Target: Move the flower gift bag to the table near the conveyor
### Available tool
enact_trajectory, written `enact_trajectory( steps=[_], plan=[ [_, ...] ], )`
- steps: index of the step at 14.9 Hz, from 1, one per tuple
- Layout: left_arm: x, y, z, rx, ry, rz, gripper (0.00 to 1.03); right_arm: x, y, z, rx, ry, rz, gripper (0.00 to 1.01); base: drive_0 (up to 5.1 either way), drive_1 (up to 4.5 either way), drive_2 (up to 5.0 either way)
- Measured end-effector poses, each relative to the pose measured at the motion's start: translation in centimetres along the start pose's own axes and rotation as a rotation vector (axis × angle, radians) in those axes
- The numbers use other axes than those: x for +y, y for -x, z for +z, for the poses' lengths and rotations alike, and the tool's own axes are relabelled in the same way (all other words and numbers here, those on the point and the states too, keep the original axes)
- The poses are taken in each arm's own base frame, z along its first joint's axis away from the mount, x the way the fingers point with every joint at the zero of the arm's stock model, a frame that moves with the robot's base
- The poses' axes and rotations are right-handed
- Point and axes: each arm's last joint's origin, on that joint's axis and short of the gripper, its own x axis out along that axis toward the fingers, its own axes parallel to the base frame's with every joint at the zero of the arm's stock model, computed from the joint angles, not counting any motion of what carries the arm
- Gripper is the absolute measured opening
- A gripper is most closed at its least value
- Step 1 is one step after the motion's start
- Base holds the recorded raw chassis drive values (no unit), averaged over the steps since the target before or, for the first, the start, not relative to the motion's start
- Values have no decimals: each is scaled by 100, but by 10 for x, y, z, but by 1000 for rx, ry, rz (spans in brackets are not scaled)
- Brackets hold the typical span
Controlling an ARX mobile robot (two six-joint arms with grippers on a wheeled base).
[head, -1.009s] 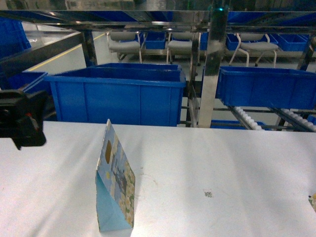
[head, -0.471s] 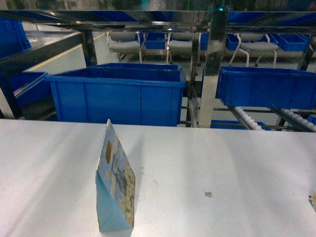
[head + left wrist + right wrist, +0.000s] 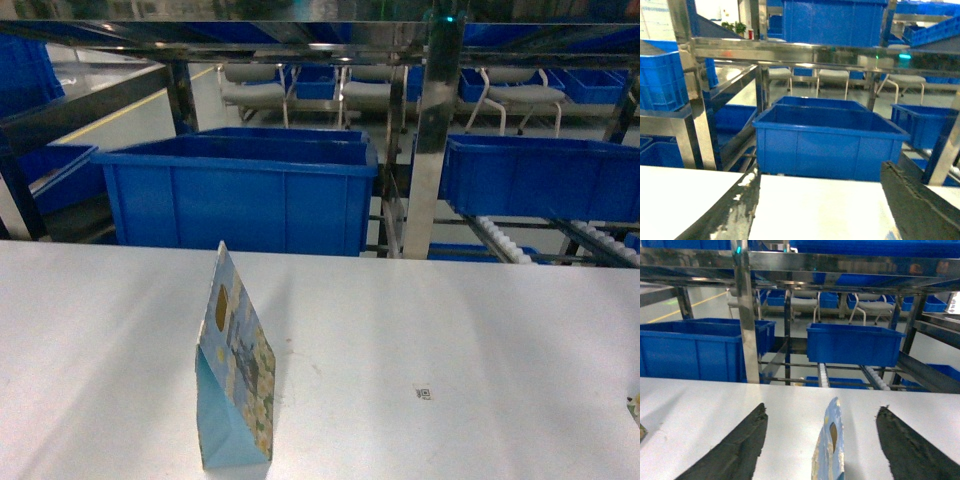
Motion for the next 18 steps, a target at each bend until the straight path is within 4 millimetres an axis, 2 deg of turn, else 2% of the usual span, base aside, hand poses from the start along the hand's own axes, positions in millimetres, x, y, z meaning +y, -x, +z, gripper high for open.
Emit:
enact_trajectory(
  steps=[2,3,4,6,12,18],
  plan=[
    [-6,11,-15,42,-21,-16,50,11,0,0,1,7,32,43,0,0,0],
    [-13,27,-26,41,-29,-7,10,10,0,0,1,7,4,3,0,0,0],
    [-20,32,-30,43,-30,6,2,10,0,0,2,11,4,2,0,0,0],
    [-27,39,-35,48,-32,-32,2,10,0,0,1,11,4,2,0,0,0],
    [-24,52,-44,21,-33,-8,2,10,0,0,2,11,4,2,0,0,0],
    [-24,62,-44,23,-32,-8,2,10,0,0,2,11,4,2,0,0,0]
  ],
)
